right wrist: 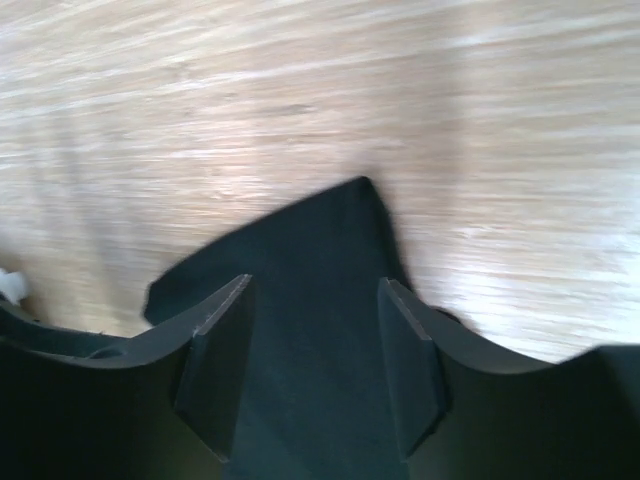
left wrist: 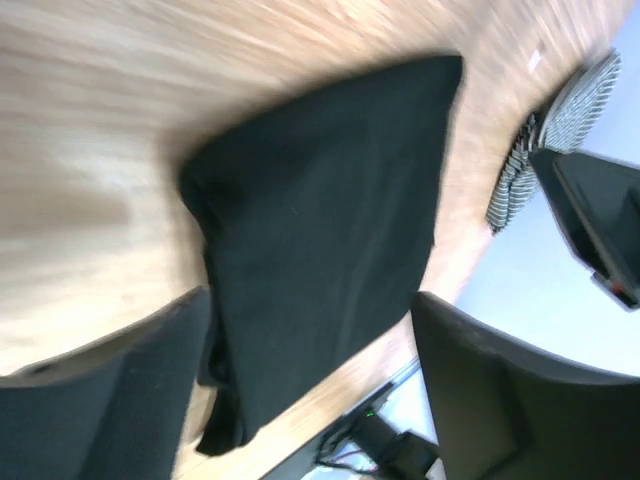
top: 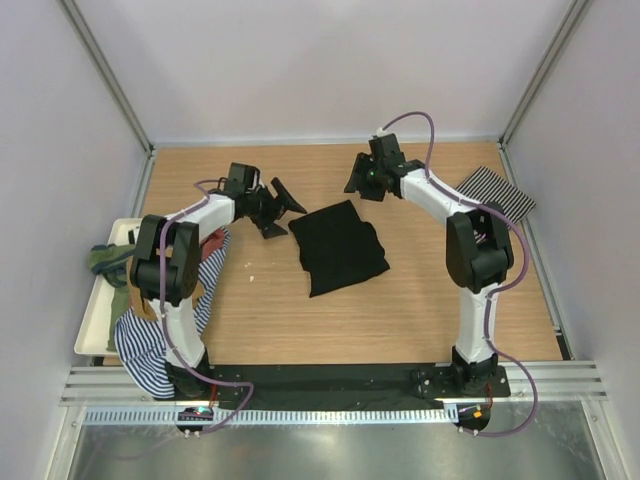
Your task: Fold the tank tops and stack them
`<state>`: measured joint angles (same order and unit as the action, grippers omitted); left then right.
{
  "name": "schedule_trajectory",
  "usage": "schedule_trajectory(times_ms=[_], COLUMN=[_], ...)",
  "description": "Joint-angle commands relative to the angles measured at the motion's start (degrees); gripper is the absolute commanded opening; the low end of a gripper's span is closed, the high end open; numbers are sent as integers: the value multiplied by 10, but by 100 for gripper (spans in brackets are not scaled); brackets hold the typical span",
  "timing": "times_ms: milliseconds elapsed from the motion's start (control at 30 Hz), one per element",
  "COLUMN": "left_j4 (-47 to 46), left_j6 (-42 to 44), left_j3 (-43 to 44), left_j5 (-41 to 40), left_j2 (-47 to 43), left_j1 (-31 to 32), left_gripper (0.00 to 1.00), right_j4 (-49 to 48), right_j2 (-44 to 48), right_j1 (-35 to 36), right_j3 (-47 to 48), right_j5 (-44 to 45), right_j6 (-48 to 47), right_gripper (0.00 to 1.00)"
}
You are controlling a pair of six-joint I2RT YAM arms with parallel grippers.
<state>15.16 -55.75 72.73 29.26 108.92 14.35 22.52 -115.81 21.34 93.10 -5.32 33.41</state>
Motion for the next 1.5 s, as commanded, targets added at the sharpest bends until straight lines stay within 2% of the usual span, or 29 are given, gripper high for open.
schedule_trajectory(times_ms=[0, 33, 100, 233, 367, 467, 600, 700, 800, 867, 967, 1067, 1100, 1233, 1267, 1300, 1367, 1400, 1433, 1467], left_j4=[-13, -5, 31, 59, 59, 54, 34, 19, 10, 1, -14, -31, -36, -40, -43, -50, -53, -55, -55, -57], left_j6=[15, 33, 54, 88, 99, 99, 100, 102, 102, 100, 96, 91, 90, 89, 89, 90, 92, 93, 96, 102], left_j3=[36, 40, 44, 29, 15, 22, 29, 36, 46, 48, 54, 60, 64, 77, 78, 78, 80, 80, 79, 77], left_j5=[16, 6, -16, -46, -71, -75, -81, -80, -85, -86, -84, -80, -80, -82, -82, -82, -79, -77, -75, -73], left_j2=[-13, -31, -45, -64, -45, -15, 15, 37, 55, 61, 75, 89, 95, 113, 113, 114, 111, 110, 107, 97], left_j1=[-3, 0, 3, 17, 29, 33, 36, 36, 37, 37, 37, 38, 37, 37, 37, 38, 38, 37, 38, 39], left_gripper=[89, 94, 93, 88, 85, 77, 68, 68, 75, 76, 71, 64, 58, 43, 39, 30, 21, 10, 4, 0], right_j4=[-42, -60, -71, -21, -31, -40, -33, -34, -34, -39, -46, -53, -55, -77, -76, -77, -74, -73, -73, -81], right_j2=[29, 44, 87, 119, 128, 102, 44, 20, -10, -32, -66, -87, -86, -72, -69, -64, -59, -57, -49, -40], right_j1=[-2, -2, -3, -5, -7, -11, -20, -27, -33, -34, -36, -38, -39, -39, -38, -39, -39, -39, -39, -39], right_j3=[17, -2, -52, -103, -155, -148, -100, -77, -59, -48, -29, -20, -21, -37, -38, -38, -38, -38, -40, -51], right_j5=[43, 47, 51, 93, 61, 24, -28, -52, -64, -79, -115, -147, -152, -167, -172, -176, -183, -189, -193, -195], right_j6=[-22, -26, -43, -52, -69, -79, -105, -113, -120, -127, -128, -120, -117, -111, -111, -112, -109, -110, -106, -105], right_gripper=[59, 60, 60, 57, 61, 60, 52, 53, 57, 58, 57, 53, 50, 38, 32, 28, 14, 8, 2, 1])
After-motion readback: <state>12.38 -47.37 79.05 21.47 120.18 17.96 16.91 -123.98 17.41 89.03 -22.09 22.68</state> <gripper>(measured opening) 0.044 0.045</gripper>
